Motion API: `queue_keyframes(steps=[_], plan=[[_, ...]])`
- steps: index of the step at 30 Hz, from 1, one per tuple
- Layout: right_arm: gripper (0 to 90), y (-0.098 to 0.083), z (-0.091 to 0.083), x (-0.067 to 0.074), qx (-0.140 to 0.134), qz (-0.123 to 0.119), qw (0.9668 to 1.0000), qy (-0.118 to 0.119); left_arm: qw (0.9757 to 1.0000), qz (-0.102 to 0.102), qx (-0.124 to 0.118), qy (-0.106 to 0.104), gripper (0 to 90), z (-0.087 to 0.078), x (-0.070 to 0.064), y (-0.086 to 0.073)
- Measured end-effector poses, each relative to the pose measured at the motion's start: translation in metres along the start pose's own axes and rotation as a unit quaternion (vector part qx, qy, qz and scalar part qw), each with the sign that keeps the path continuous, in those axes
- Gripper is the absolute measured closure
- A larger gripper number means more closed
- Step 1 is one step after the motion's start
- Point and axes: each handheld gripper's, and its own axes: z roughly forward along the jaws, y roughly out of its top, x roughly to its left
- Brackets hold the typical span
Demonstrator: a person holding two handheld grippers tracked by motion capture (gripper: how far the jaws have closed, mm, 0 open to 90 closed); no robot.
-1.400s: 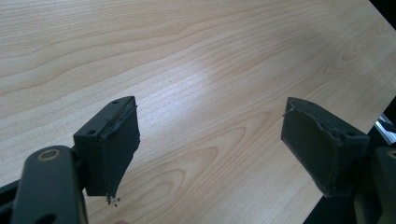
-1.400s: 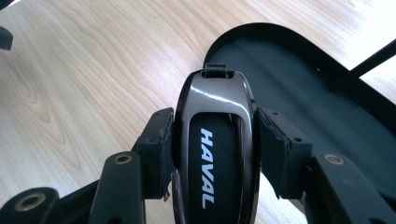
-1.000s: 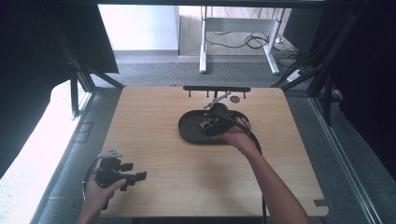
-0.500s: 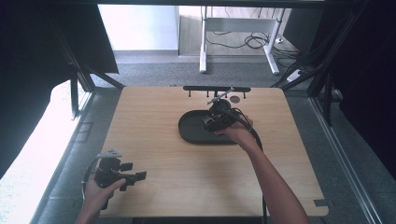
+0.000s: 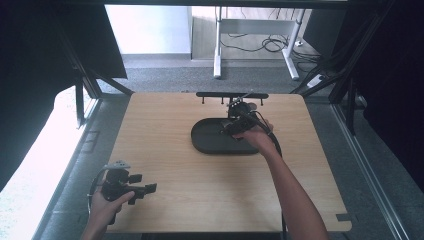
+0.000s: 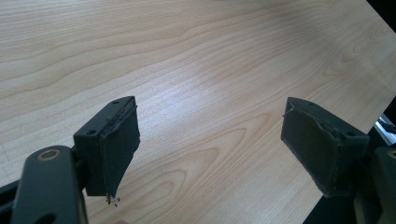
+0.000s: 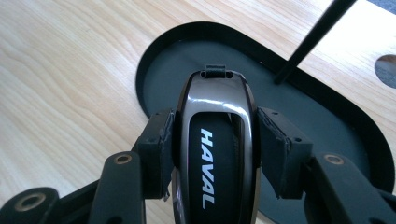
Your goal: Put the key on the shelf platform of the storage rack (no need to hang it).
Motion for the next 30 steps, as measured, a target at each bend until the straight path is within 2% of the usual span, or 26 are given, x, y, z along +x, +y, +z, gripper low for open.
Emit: queue_keyframes(steps=[15,23,30], plan=[[49.7,0.003,0.013,-0.022,-0.002,0.031,0.9994,-0.014,1.0000,0.002,0.001,0.008,19.7,-0.001,0.000,0.000],[49.7,0.000,0.032,-0.028,0.015,0.038,0.9990,-0.019,0.9999,0.004,0.003,0.013,19.7,0.000,0.000,0.000],[49.7,-0.004,0.048,-0.033,0.023,0.046,0.9981,-0.034,0.9998,0.005,0.005,0.017,19.7,0.000,0.000,0.000]])
